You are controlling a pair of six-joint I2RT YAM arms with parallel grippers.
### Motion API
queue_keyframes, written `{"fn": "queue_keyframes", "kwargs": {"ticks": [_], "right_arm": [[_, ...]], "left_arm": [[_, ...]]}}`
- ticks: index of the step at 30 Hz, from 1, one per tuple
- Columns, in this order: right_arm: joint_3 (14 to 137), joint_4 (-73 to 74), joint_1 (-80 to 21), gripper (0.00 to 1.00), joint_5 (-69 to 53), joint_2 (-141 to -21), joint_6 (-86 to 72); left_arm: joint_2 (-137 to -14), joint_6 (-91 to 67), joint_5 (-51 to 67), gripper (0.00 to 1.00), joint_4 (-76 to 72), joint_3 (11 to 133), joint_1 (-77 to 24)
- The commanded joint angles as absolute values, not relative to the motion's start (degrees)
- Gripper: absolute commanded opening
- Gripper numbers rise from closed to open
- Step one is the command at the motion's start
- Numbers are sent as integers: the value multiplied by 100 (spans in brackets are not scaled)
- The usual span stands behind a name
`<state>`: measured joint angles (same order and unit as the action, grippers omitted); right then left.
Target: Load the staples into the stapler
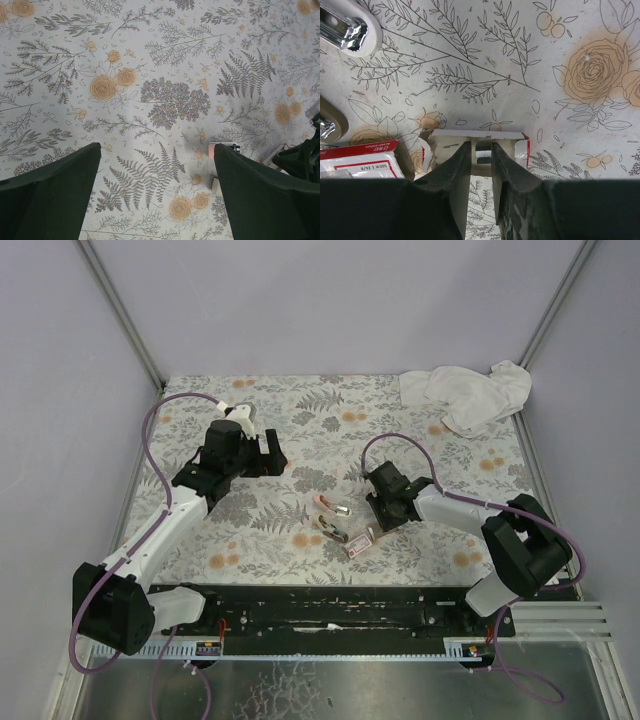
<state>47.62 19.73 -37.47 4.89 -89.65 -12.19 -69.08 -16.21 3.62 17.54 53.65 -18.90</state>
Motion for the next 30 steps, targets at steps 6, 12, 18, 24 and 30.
{"fn": "queue_keyframes", "kwargs": {"ticks": [6,12,18,24,30], "right_arm": [[4921,1929,-3858,28,600,-9009,-1195],[4892,1946,-3880,22,725,-9035,-1243],[4971,2007,-3868,17,526,-8755,-1315],[5367,2182,-3669,17,-312,-8278,-1537],[6002,2354,-3310,17,-2099,-7957,-2201]], "left_arm": [[-6909,-1662,388,95,1424,5357,-1843],[-6890,-1670,392,95,1424,5353,-1845],[-6728,-1639,520,95,1283,5251,-1846],[-6064,-1585,1497,93,379,4829,-1943],[-4915,-1575,1848,91,-1368,3800,-3019]]}}
